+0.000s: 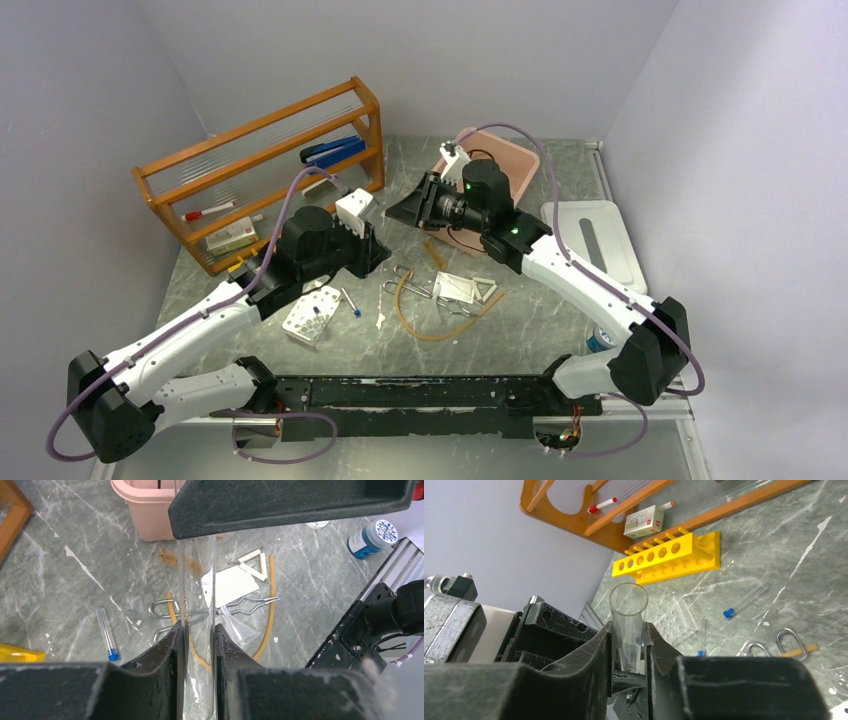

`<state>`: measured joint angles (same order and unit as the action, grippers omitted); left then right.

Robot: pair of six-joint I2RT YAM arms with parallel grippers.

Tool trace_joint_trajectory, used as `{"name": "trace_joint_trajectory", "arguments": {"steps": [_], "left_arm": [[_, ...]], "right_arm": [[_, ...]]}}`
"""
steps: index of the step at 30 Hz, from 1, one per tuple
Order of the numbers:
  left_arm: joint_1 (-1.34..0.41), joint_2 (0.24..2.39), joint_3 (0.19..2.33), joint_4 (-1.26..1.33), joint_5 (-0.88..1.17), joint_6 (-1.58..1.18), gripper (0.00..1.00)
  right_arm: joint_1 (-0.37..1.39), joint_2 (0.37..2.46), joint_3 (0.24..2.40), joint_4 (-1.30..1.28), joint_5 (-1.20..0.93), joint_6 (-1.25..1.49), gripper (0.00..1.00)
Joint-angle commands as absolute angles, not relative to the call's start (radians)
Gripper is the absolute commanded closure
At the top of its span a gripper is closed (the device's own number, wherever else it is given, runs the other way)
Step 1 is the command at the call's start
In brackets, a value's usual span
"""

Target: Organize the chemistry lab equipment

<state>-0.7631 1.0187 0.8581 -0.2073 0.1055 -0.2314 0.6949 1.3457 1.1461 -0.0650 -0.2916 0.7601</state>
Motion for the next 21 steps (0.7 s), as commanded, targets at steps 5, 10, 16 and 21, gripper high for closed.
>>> {"name": "trace_joint_trajectory", "arguments": {"steps": [5,10,16,21], "left_arm": [[-0.768,1.001,0.931,-0.261,0.022,-0.209,0.40],[-0.768,0.907,0.956,-0.261,-0.238,-0.216,0.27],[-0.768,0.807,1.072,-0.303,-0.576,-0.198,0.28],[-0.769,0.761,1.179,-0.319,-0.681,-0.131,0.24]], "right_arm": [[0.677,1.384,1.192,-0.073,-0.252,0.692,0.87],[0.696,1.423,1.244,-0.036,-0.115,0.573,0.89],[0.794,1.551,1.329,0.078,0.109,0.382,0.89],[0.898,1.659,1.383,0.248,0.200,0.221,0.89]]}}
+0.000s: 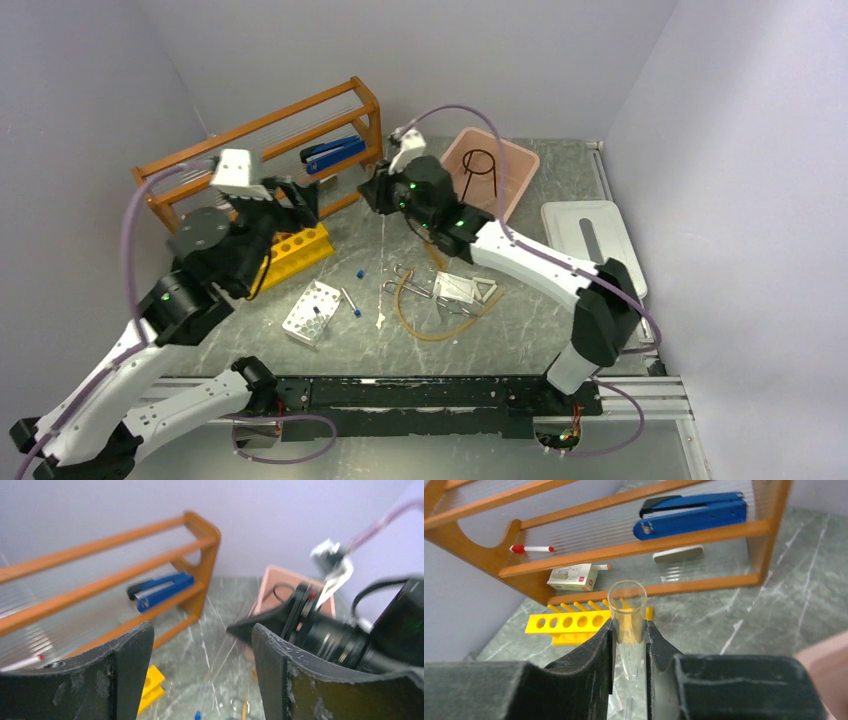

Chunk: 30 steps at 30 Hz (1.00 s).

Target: Organize the chemistry lab equipment

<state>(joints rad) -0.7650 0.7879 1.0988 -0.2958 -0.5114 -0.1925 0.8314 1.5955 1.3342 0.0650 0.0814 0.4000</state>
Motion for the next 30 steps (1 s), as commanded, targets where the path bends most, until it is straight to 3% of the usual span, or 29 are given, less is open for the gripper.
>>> {"name": "trace_joint_trajectory", "arguments": {"steps": [1,6,14,30], "left_arm": [[-0.769,0.759,1.202,-0.333,-0.695,-0.125,0.24],[-0.768,0.755,1.317,-0.368,-0.691,-0.100,0.25],[-0.768,0.744,1.417,-0.369,-0.720,-0.030,0.23],[-0.768,0.725,1.386,-0.381,-0.750,-0.012,0.21]], "right_arm": [[0.913,1.681,1.392,0.296,0.200,0.193,0.88],[0.973,1.792,1.460,0.410,0.151,0.028,0.87],[1.012,1.978,1.639,0.352,0.092,-0.034,0.88],[1.018,2.106,1.744,0.235,0.047,-0.044,0.88]]}}
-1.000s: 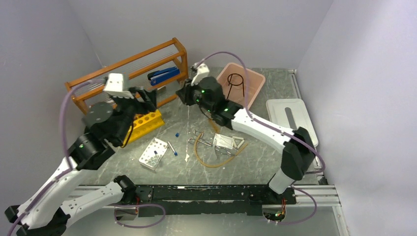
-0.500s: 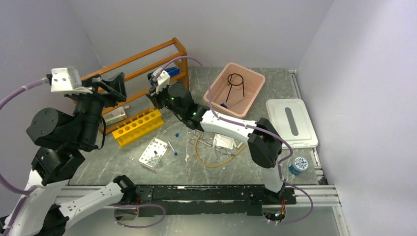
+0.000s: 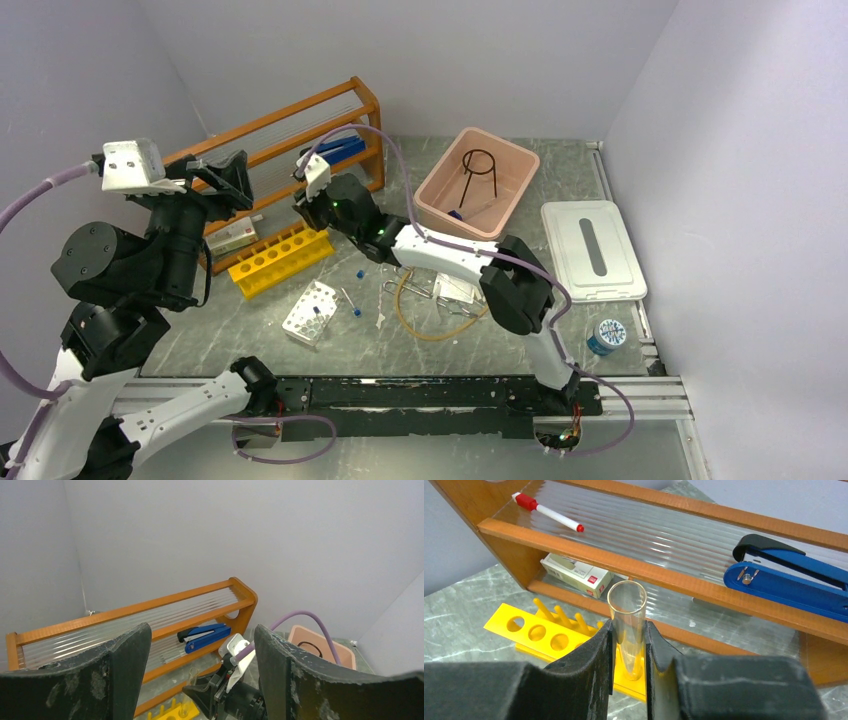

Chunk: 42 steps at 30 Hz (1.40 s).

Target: Organize the chemistry lab equipment

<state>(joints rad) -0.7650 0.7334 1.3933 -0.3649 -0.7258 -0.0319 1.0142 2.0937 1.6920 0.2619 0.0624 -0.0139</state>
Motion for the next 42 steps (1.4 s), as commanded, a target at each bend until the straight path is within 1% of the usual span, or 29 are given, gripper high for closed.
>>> {"name": "trace_joint_trajectory", "arguments": {"steps": [1,9,14,27,36,42], "left_arm": [[-0.768,0.726,1.385,-0.383,-0.752,-0.012,0.21],[-0.768,0.730,1.385,-0.419,-0.743,-0.030,0.20],[-0.768,0.731,1.383,-0.430,-0.745,-0.038,0.20],[-0.767,0.739,1.359,-0.419,-0.767,-0.031,0.20],[-0.767,0.752,1.350,-0.413,-0.770,-0.031,0.20],[-0.768,0.758,1.343,-0.411,-0.769,-0.032,0.20]], "right_arm": [[1.019,2.108,1.744,0.227,0.042,-0.050,0.88],[1.019,2.138,1.703,0.266,0.011,-0.106,0.86],[1.013,2.149,1.646,0.367,-0.021,-0.123,0.84],[0.979,2.172,1.533,0.548,-0.097,-0.111,0.82],[0.953,2.193,1.529,0.552,-0.124,-0.076,0.82],[0.949,2.202,1.529,0.538,-0.138,-0.070,0.78]]}}
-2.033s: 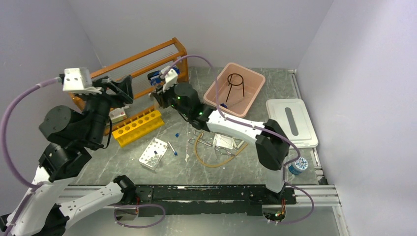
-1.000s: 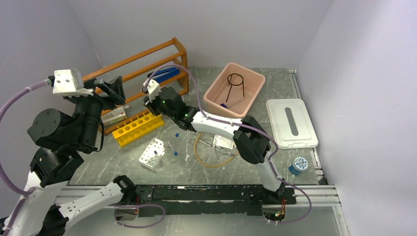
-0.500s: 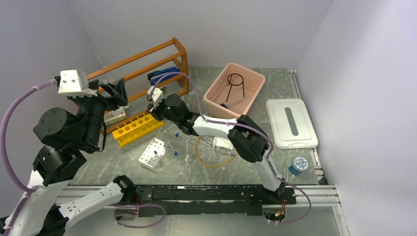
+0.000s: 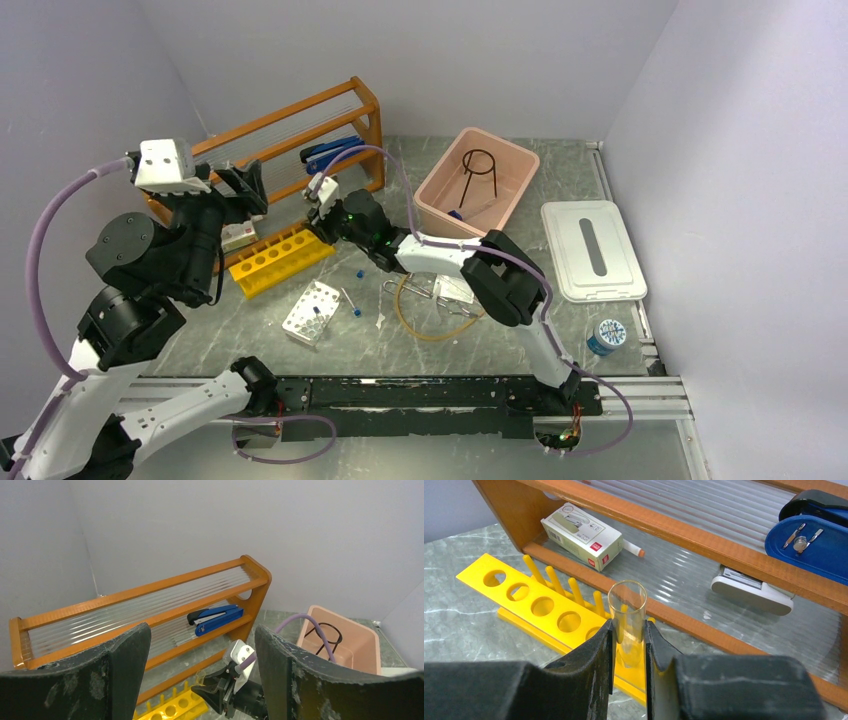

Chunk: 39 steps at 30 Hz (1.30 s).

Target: Organize the chemistry lab equipment

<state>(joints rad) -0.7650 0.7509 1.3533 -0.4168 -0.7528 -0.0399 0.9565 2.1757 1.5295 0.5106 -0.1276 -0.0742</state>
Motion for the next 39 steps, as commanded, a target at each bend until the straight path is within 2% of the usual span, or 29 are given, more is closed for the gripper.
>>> {"name": "trace_joint_trajectory", "arguments": {"steps": [1,5,8,14,20,26,30,35,39], "left_arm": [[-0.769,0.758,1.342,-0.411,-0.770,-0.033,0.20],[-0.768,0.758,1.342,-0.412,-0.770,-0.034,0.20],[-0.768,0.759,1.339,-0.413,-0.769,-0.036,0.20],[-0.769,0.765,1.342,-0.419,-0.764,-0.038,0.19],[-0.768,0.768,1.343,-0.434,-0.749,-0.050,0.15],[-0.768,0.757,1.298,-0.479,-0.670,-0.137,0.12],[-0.768,0.755,1.247,-0.551,-0.592,-0.246,0.11],[-0.768,0.714,1.133,-0.588,-0.497,-0.350,0.04],[-0.769,0.676,1.024,-0.607,-0.476,-0.413,0.04]], "right_arm": [[0.949,2.203,1.533,0.533,-0.144,-0.067,0.77],[0.949,2.213,1.566,0.489,-0.152,-0.056,0.75],[0.948,2.215,1.588,0.455,-0.141,-0.041,0.70],[0.946,2.177,1.592,0.431,-0.110,-0.002,0.45],[0.943,2.065,1.543,0.420,-0.107,0.066,0.32],[0.943,1.886,1.421,0.337,-0.082,0.182,0.30],[0.943,1.738,1.306,0.173,-0.043,0.291,0.30],[0.948,1.590,1.171,-0.075,0.039,0.439,0.33],[0.968,1.529,1.141,-0.261,0.094,0.531,0.35]]}}
